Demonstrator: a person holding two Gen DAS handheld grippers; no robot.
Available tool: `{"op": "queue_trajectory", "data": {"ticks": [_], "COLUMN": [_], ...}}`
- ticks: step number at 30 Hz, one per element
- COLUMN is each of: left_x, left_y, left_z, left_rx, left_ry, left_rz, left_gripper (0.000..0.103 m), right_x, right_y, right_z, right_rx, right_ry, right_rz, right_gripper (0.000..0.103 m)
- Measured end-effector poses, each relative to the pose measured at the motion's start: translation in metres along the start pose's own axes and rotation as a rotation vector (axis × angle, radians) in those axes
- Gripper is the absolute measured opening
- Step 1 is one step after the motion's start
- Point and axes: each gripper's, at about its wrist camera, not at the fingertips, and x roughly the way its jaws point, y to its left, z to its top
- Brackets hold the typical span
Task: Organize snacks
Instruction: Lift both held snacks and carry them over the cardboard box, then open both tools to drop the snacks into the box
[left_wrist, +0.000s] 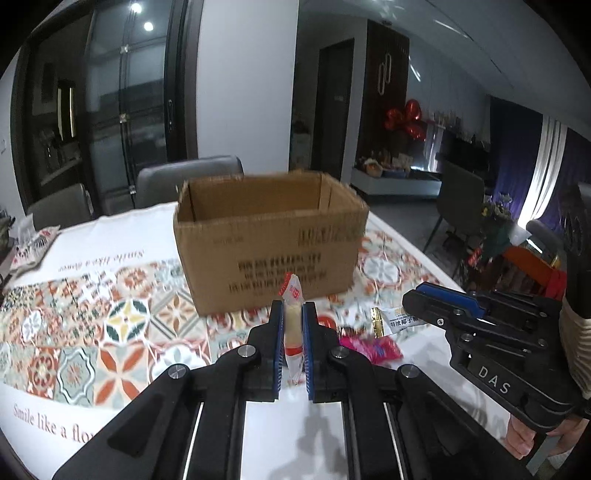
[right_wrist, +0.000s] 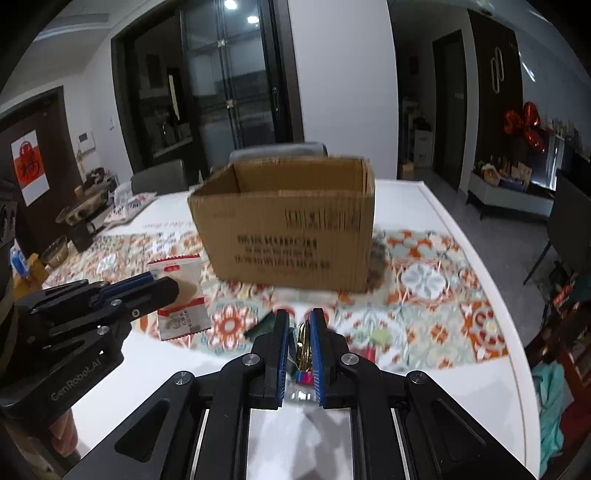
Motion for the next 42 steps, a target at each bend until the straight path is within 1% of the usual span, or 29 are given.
{"op": "queue_trajectory", "data": {"ticks": [7,15,21,24,30,33,37,41,42], "left_x": [-0.002,0.013,0.022,0.029,0.047,0.058,0.079,0.103,0.105], "left_y": [0.006,0.018,0.028,0.032,0.04,0.046,0.055,0.064,0.064], "left_z": [0.03,0.06,0.086,0.099,0.122,0.129,0.138,0.153,0.154], "left_rx": [0.009,0.001,0.012,0.016,0.029,0.014,-0.006,-0.03,-0.026], "left_ry": [-0.051,-0.045,-0.059,-0.059,-0.057,-0.045,-0.006,0.047,0.053], "left_rz": [0.031,0.043,0.06,0.062,0.065,0.054,0.031,0.053,0.075], "left_gripper": [0.011,0.011,0.011,0.011,0.011,0.011,0.011,0.012,0.019], "right_x": [-0.001,0.001,0.005,0.006,0.023,0.034,0.049,0.065,0.068], "right_y": [-0.001,0.002,0.005,0.005,0.003,0.002,0.002,-0.001,-0.002], "right_z": [0.03,0.065,0.096,0.11,0.138,0.148,0.157,0.167,0.168], "right_rx": [-0.007,-0.028,-0.05,-0.062,-0.079,-0.091,-0.108,-0.09,-0.083], "right_ry": [-0.052,-0.114,-0.153,-0.167,-0.168,-0.155,-0.135,-0.126,-0.123], "right_rz": [0.003,0.012,0.022,0.019,0.014,0.02,0.022,0.007,0.004], "right_gripper": [0.013,0.013,0.013,0.013,0.013,0.013,0.013,0.013,0.013]}}
